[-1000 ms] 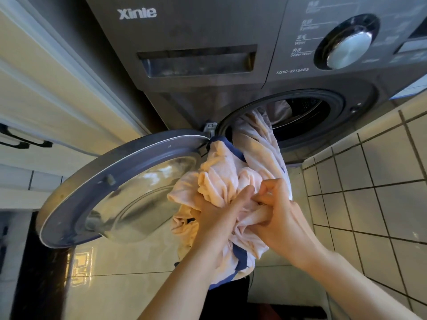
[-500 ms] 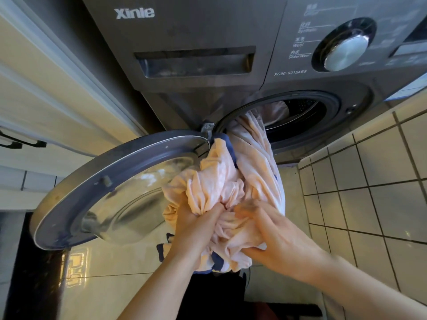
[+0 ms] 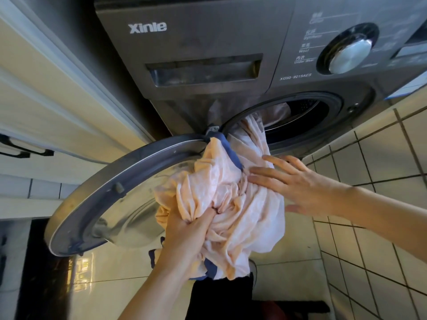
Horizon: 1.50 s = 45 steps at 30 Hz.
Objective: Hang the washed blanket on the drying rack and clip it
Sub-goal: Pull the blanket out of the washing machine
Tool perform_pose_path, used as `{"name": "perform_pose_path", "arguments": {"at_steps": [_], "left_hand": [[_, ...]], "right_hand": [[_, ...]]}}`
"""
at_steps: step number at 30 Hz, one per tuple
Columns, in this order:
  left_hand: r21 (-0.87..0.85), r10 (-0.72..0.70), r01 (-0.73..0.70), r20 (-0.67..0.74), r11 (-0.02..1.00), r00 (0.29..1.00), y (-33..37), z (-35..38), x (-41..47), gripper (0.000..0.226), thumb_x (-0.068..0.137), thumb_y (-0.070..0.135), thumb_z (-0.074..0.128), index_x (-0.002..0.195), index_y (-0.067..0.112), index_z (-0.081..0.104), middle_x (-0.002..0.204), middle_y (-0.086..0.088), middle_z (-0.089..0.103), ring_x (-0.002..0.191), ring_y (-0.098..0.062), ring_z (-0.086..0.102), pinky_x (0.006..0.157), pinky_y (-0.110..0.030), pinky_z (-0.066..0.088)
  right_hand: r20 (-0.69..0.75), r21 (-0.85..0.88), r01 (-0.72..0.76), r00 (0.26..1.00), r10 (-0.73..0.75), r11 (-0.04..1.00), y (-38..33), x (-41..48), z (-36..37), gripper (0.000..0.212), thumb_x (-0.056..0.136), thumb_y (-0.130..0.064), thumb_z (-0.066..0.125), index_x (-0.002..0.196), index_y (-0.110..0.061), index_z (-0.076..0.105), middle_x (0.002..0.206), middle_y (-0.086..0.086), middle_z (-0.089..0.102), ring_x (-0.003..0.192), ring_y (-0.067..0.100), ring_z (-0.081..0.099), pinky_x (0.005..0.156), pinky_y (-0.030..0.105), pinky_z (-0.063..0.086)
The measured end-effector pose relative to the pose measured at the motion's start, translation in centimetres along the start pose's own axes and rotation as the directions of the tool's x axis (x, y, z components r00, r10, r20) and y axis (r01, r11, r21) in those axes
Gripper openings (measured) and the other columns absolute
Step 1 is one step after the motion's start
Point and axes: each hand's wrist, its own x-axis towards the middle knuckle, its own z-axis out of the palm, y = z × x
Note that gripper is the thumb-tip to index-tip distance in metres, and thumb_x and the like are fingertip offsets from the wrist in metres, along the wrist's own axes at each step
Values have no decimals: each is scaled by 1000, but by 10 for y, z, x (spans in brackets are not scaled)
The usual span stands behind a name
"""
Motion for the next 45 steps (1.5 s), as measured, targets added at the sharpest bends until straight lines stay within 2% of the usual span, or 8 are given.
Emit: {"name": "perform_pose_path", "arguments": {"at_steps": [4, 8, 13, 16, 19, 25, 33, 45], "left_hand": [[-31, 9, -9, -14, 999, 1000, 5, -8, -5, 28, 74, 26, 78, 81, 49, 64, 88, 11, 73, 89, -14, 69, 90, -44, 53], [-67, 30, -30, -4, 997, 1000, 8, -13, -5, 31, 79, 21, 75, 86, 45, 57, 85, 15, 70, 89, -10, 66, 91, -40, 52], [-49, 45, -46, -18, 998, 999, 9, -14, -3, 26, 65, 32, 76, 79, 52, 66, 82, 21, 71, 88, -9, 68, 89, -41, 53], [-38, 49, -50, -33, 998, 998, 5, -15, 0, 27, 69, 31, 76, 81, 53, 66, 85, 14, 73, 87, -13, 70, 87, -45, 55], [-21, 60, -60, -22, 998, 998, 2, -13, -1, 32, 63, 36, 73, 91, 51, 65, 90, 12, 73, 89, -13, 70, 86, -46, 55], [-29, 9, -11, -86, 1000, 996, -3, -7, 2, 24, 78, 22, 73, 82, 43, 63, 76, 17, 71, 79, -9, 68, 79, -36, 55], [39, 55, -51, -108, 998, 993, 10, -5, -13, 21, 81, 19, 71, 87, 35, 59, 85, 11, 68, 83, -8, 65, 71, -28, 49], [282, 177, -118, -193, 952, 965, 13, -11, -56, 67, 55, 62, 65, 115, 38, 48, 106, 7, 62, 95, -14, 62, 85, -44, 54]], "right_hand": [[114, 2, -32, 993, 31, 999, 18, 42, 11, 99, 83, -55, 61, 147, -41, -13, 155, -9, -16, 144, 30, -13, 115, 51, 2], [149, -175, 68, 988, -42, 982, 29, 94, 18, 74, 85, -46, 60, 145, -27, 22, 151, 2, 6, 141, 35, -6, 110, 56, 22], [339, -172, 113, 939, -48, 979, 26, 122, 40, 73, 88, -54, 53, 147, -34, 15, 156, -3, 12, 144, 29, -7, 111, 51, 13], [358, -134, 136, 930, -80, 982, 30, 119, 46, 75, 83, -49, 61, 146, -40, 21, 155, -7, 21, 144, 24, 5, 109, 49, 13], [290, -153, 241, 938, -190, 958, 36, 107, 42, 75, 51, -31, 86, 122, -28, 62, 121, 1, 64, 117, 23, 57, 98, 47, 33], [155, -48, -72, 985, 78, 996, 50, 58, 31, 32, 89, -31, 52, 120, -24, 58, 109, -2, 68, 109, 25, 59, 98, 33, 36], [118, 72, -312, 946, 303, 947, 44, -21, 18, 49, 85, -50, 47, 127, -25, 44, 113, -2, 64, 113, 21, 56, 99, 36, 42], [72, 829, -441, 695, 715, 345, -28, -86, -101, 57, 76, -16, 76, 120, -19, 39, 94, 0, 58, 80, 13, 58, 50, 17, 46]]}}
